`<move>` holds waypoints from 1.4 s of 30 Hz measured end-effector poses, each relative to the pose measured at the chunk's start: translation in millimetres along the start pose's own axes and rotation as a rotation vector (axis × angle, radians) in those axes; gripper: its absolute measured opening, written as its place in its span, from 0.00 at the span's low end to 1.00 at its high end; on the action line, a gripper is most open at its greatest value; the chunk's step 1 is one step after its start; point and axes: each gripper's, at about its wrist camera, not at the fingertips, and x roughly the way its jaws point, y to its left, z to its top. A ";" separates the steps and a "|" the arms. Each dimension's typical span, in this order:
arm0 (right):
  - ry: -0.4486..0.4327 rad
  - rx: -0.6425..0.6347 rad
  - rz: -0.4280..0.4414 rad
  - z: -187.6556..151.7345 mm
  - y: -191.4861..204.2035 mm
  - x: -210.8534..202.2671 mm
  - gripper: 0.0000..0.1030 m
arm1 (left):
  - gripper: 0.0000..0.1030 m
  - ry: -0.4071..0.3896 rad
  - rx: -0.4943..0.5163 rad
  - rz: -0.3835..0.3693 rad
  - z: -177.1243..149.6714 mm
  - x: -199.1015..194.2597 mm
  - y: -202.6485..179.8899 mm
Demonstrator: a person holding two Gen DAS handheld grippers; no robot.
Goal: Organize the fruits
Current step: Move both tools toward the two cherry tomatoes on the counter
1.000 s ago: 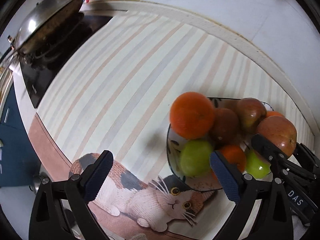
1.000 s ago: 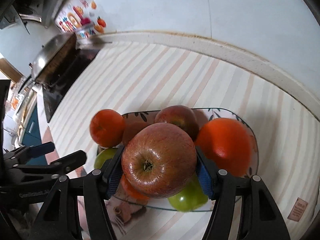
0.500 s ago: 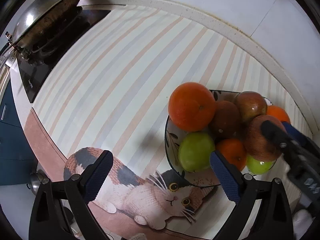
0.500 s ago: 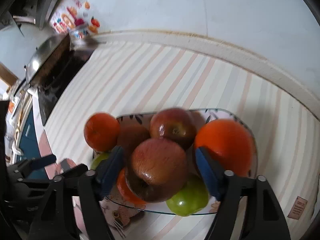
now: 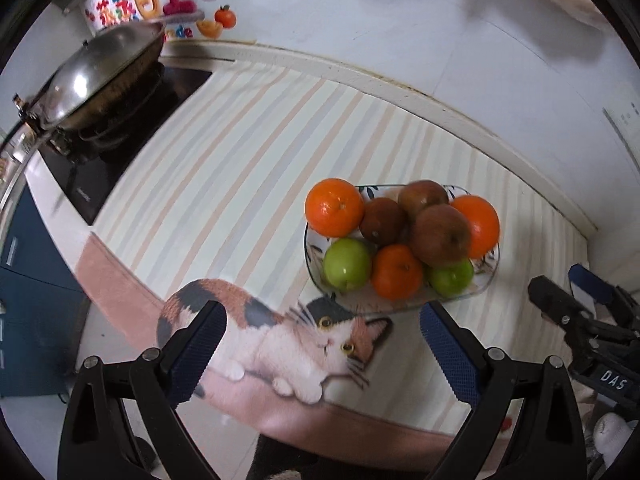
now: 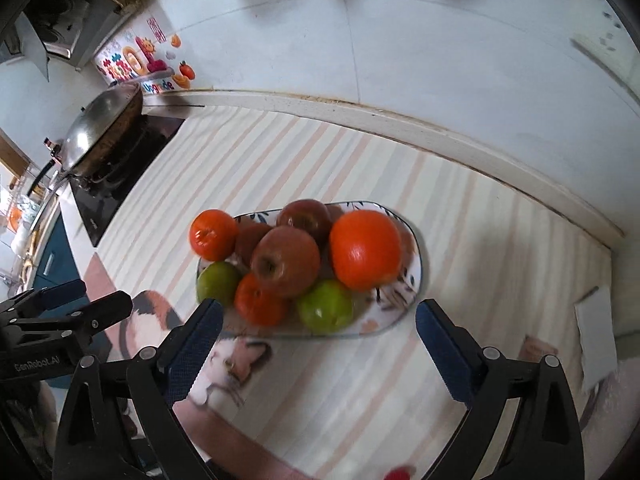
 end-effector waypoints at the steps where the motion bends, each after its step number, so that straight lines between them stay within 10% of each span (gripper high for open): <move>1: -0.012 0.003 -0.001 -4.0 -0.8 -10.5 0.96 | 0.96 -0.004 0.008 -0.005 -4.1 -7.0 -2.8; 21: -0.147 0.014 -0.006 -39.4 18.8 -150.1 0.96 | 0.96 -0.057 0.027 -0.057 -42.5 -98.1 -11.9; 42: -0.104 0.106 0.027 -54.3 -3.2 -140.8 0.97 | 0.96 -0.101 0.127 -0.013 -53.3 -104.9 -27.1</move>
